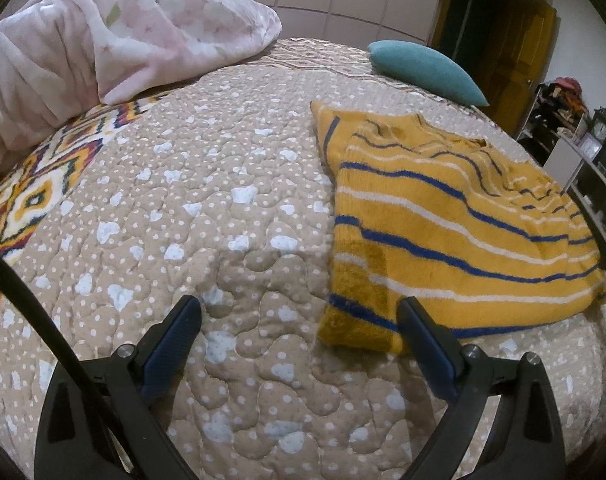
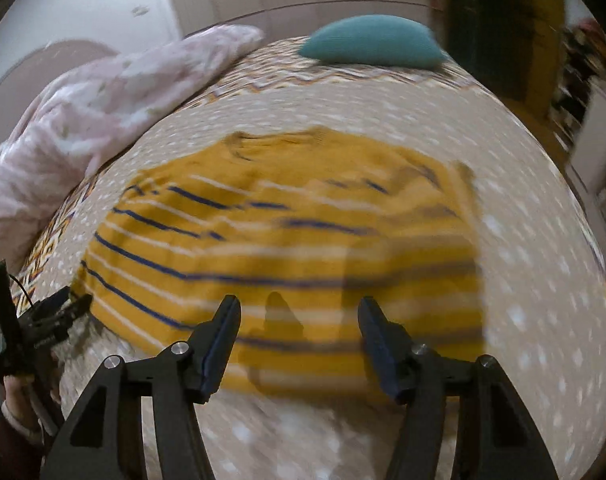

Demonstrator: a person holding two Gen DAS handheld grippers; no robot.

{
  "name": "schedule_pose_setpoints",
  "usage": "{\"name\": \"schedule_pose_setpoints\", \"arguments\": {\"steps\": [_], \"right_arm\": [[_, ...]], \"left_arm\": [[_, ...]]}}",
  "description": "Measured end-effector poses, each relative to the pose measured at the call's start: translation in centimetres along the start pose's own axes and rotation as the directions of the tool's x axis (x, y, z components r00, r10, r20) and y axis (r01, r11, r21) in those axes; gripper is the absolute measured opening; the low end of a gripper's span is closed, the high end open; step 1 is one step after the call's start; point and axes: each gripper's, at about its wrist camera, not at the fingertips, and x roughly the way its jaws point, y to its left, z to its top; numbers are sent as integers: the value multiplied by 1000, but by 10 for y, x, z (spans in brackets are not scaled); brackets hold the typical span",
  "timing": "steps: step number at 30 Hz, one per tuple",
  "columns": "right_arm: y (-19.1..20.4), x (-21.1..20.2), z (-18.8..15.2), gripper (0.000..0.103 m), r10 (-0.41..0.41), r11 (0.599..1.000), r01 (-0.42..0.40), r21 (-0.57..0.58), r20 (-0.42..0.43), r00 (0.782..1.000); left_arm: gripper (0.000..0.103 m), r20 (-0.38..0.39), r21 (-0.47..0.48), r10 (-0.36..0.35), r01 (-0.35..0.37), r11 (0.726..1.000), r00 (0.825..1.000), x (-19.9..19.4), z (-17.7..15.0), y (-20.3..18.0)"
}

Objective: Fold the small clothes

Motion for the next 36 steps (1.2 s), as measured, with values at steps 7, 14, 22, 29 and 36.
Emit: {"name": "schedule_pose_setpoints", "arguments": {"steps": [7,14,22,29,36], "right_arm": [[-47,-18,-35,68,-11,993,6,118,42,999],[-70,-15,-40,69,6,975,-25,222,85,996],[-110,-18,-40,70,71,944,-102,314,111,991],[-150,20,-7,71,277,851,-295,434,106,955],[-127,56,16,70,319,850,-342,402,125,939]], "left_arm": [[98,-3,6,19,-19,1000,1000,0,-1,-2],[98,-10,10,25,-25,1000,1000,0,0,-3],[86,-59,5,-19,19,1000,998,-35,-7,-35],[86,-25,159,-169,171,972,985,-72,-28,-127],[86,-57,202,-222,229,952,973,-77,-41,-161]]}}
